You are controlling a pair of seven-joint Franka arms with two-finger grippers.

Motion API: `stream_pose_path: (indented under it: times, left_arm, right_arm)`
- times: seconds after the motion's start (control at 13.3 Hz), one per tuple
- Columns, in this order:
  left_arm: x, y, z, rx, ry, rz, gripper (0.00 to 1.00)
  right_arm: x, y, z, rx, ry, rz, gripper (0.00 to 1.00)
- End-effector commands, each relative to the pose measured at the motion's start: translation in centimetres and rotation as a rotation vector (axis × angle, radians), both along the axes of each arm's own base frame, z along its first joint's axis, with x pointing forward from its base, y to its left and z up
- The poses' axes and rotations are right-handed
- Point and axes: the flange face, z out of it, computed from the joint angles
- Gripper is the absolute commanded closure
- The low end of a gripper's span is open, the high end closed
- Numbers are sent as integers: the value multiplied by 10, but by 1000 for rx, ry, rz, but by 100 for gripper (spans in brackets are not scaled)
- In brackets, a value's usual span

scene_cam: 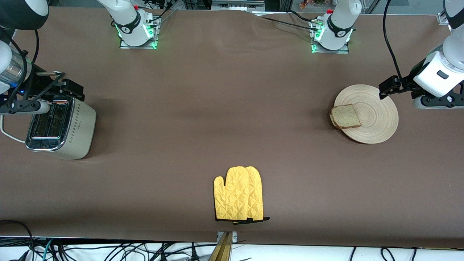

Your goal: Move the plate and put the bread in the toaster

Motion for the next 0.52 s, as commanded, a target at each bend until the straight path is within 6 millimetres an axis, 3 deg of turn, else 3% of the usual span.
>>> stream_pose_path:
  times: [0.0,0.45]
  left_arm:
    - [1,-2,5,-18,12,0,0]
    - [-3,7,0,-16,53,10,0]
  right_arm:
    - [0,-2,3,12,-3,4,0]
    - [0,-1,3,13,-3,-3,0]
